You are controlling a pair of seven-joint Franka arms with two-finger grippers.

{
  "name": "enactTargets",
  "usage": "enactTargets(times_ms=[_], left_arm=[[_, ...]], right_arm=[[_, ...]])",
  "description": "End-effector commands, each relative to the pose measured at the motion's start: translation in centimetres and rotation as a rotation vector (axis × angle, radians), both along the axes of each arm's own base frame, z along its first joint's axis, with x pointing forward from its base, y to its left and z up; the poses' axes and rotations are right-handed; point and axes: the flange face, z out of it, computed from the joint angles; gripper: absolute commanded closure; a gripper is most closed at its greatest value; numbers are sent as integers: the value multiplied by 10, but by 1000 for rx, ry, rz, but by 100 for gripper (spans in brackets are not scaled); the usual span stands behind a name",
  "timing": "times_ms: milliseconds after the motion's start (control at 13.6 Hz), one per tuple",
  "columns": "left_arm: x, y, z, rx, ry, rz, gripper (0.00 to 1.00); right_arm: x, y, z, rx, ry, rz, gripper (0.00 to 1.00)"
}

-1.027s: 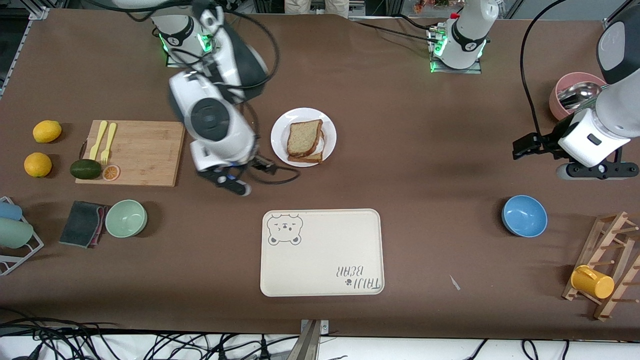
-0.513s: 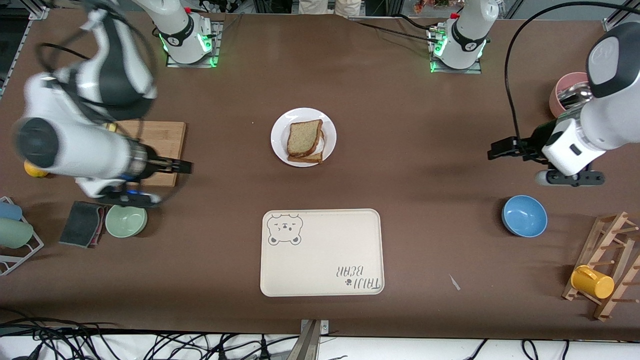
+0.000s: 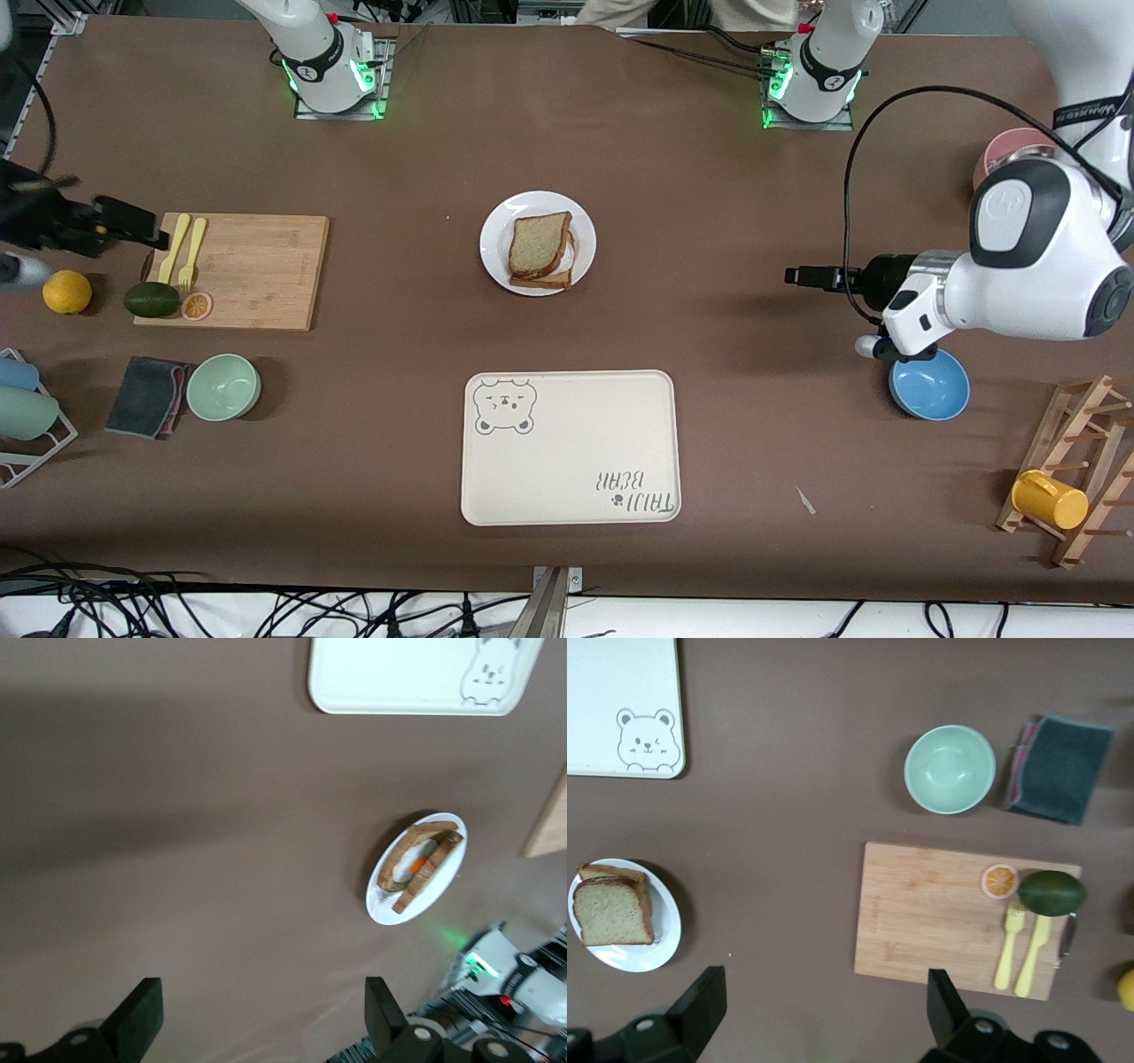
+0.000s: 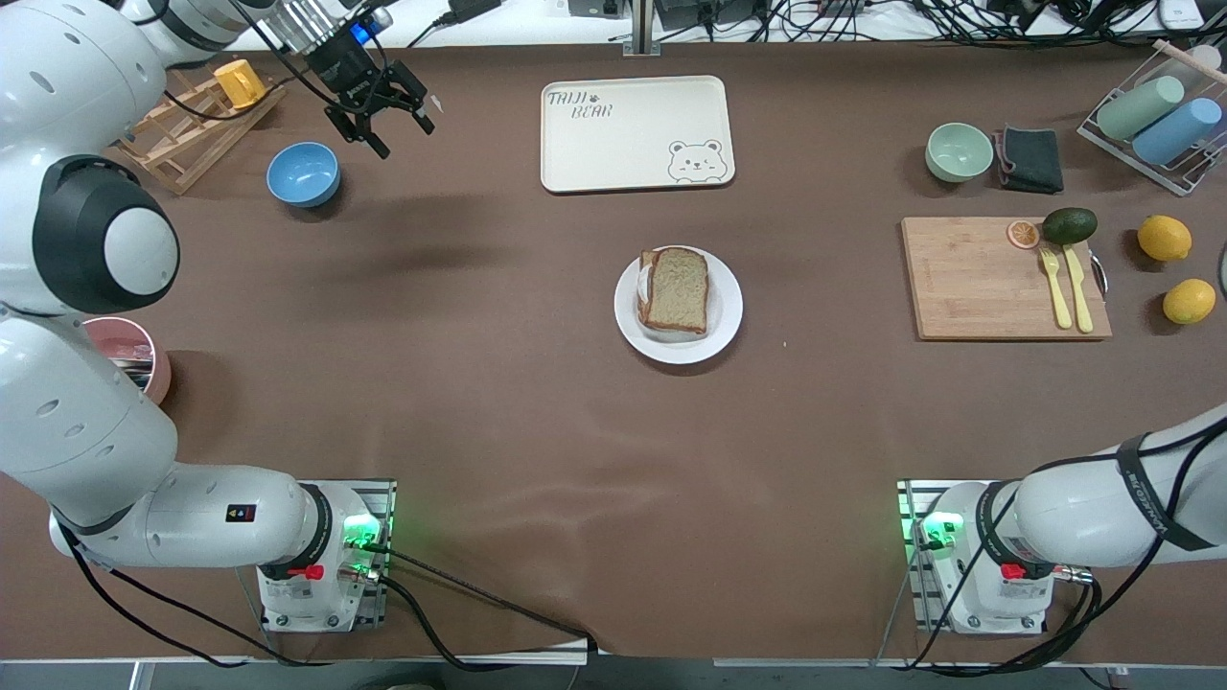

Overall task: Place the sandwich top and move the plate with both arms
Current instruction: 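Move the left gripper across the table toward the white plate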

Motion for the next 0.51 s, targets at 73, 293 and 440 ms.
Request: enactTargets(times_ms=[73, 293, 440], left_arm=[[6, 27, -36, -237, -7, -41, 0], [5, 24, -67, -378, -14, -31, 0], [8, 20, -87, -462, -30, -24, 0]], right_arm=[[-23, -11, 0, -75, -70, 13, 0], [-43, -6, -4, -111, -71, 10, 0], [-28, -16, -9, -20, -122, -49, 0]])
